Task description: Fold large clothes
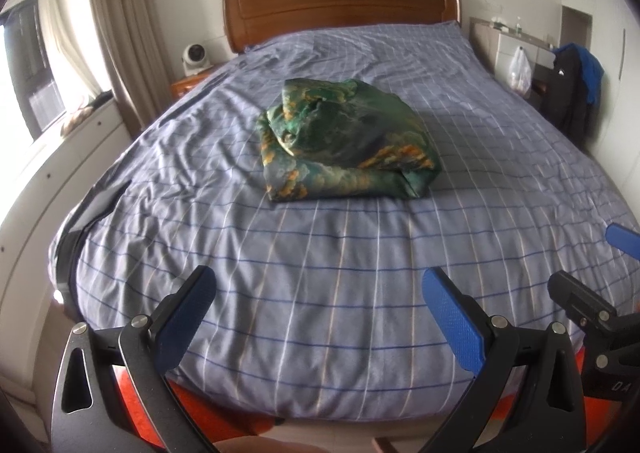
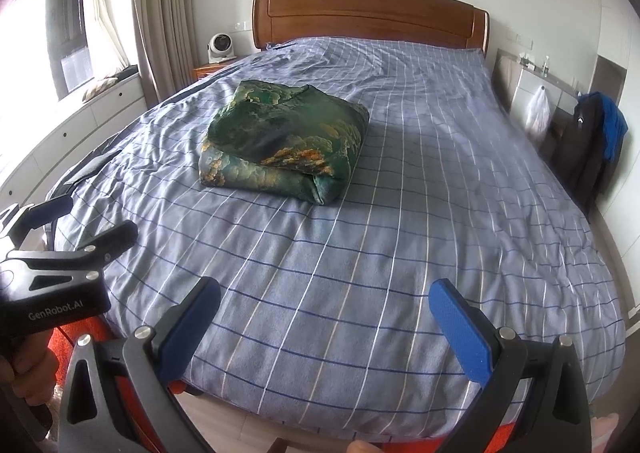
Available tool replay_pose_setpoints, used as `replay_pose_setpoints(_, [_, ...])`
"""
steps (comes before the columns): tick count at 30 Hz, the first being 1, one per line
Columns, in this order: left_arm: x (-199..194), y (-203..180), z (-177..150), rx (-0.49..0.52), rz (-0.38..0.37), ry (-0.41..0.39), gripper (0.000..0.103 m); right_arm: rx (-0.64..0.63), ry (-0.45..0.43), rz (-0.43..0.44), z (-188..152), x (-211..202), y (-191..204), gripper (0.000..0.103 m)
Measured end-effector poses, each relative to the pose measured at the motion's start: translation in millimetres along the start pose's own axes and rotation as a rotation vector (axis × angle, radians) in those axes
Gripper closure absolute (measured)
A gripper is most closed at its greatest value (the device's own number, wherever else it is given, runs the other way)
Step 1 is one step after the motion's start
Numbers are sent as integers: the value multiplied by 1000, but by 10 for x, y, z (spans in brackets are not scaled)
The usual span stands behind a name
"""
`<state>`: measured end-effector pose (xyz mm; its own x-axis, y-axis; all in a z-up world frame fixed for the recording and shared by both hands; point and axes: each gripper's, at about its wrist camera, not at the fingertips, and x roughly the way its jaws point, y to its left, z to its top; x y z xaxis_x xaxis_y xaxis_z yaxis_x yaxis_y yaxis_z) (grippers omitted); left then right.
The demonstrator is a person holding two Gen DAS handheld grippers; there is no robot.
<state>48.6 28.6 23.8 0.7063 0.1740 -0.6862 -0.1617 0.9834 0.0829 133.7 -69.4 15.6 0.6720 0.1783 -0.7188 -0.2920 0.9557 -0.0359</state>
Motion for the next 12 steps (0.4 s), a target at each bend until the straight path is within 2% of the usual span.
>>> replay_pose_setpoints(12, [19, -8, -6, -2, 20, -3, 0, 17, 8, -9, 9, 18, -35, 0])
